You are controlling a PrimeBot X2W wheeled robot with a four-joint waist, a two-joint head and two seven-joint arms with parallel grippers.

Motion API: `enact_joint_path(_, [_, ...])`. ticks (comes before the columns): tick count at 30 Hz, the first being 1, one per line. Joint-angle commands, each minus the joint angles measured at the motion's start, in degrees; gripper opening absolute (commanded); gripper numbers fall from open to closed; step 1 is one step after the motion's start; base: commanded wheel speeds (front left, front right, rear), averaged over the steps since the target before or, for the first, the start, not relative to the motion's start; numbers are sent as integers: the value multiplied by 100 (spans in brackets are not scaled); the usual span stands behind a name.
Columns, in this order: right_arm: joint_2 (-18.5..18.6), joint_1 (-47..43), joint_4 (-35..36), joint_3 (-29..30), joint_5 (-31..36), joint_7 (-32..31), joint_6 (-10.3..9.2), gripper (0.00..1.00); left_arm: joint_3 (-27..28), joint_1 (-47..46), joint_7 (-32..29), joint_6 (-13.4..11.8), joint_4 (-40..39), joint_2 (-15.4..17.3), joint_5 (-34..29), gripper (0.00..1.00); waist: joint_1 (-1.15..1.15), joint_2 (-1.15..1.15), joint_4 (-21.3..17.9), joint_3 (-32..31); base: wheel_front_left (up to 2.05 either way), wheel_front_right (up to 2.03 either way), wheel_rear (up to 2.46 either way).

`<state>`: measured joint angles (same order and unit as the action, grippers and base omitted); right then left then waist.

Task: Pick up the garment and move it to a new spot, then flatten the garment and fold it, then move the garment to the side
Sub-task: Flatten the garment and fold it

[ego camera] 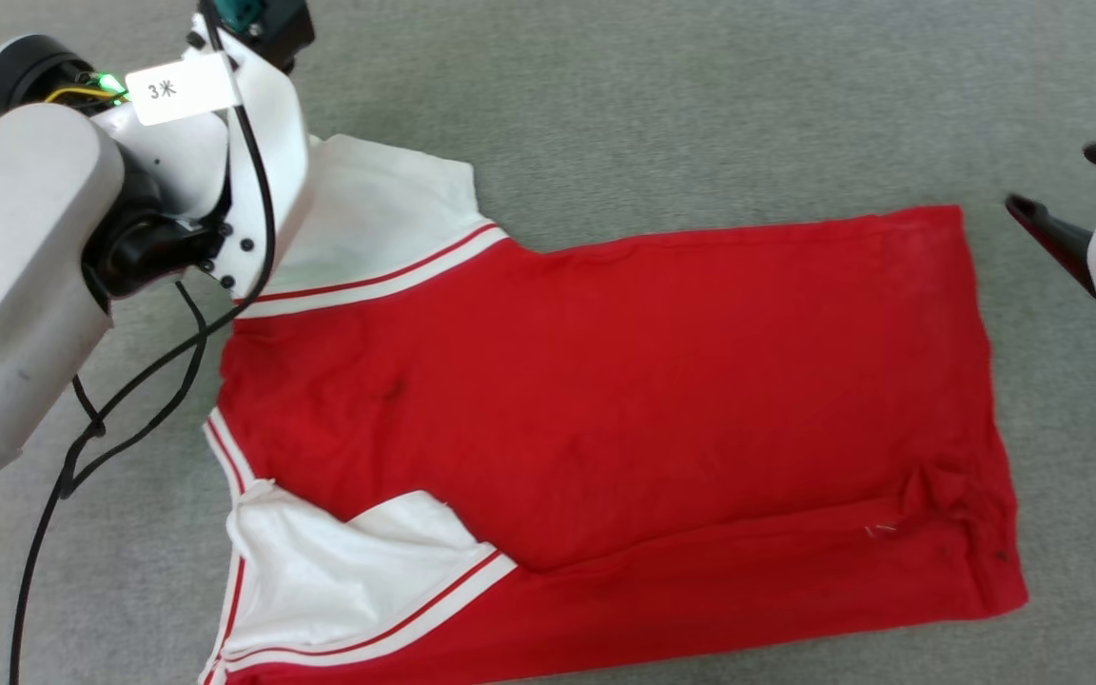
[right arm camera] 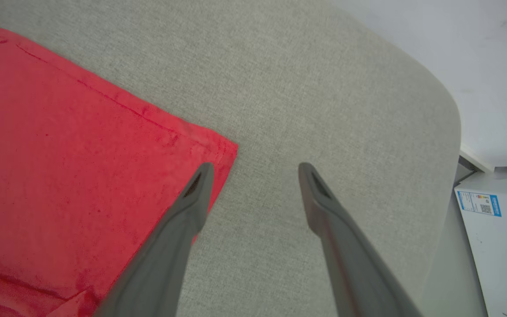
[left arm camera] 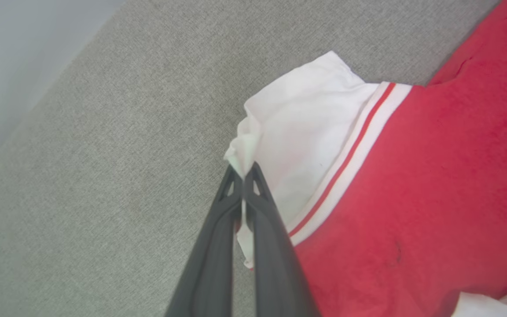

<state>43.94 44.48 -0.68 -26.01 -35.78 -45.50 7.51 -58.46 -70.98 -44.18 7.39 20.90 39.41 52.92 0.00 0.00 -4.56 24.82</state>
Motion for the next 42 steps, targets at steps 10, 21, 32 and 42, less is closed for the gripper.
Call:
enact_joint_path(10, [-169,690,-1117,-534,-864,-1030,-3,100,-375,-480,447,0,-350,-9,118,0,0,0,508,409,0,0,0])
enact_joint_path(21, [-629,534,-2058,-1444,-967,-614,-2,0,-764,-828,858,1,-276,-59,243,0,0,0,642,593,0,0,0])
enact_joint_path(32, [-260,499,-2030,-1589,-1300,769,-3,0,-1100,-271,1648,0,-401,323,542,0,0,0,541,-464,0,0,0])
enact_joint_path(42, [238,-541,-1597,-1862,-1477,1773,-3,0,-1297,951,2055,-204,-1302,1056,740,0,0,0,604,-1357,0,0,0])
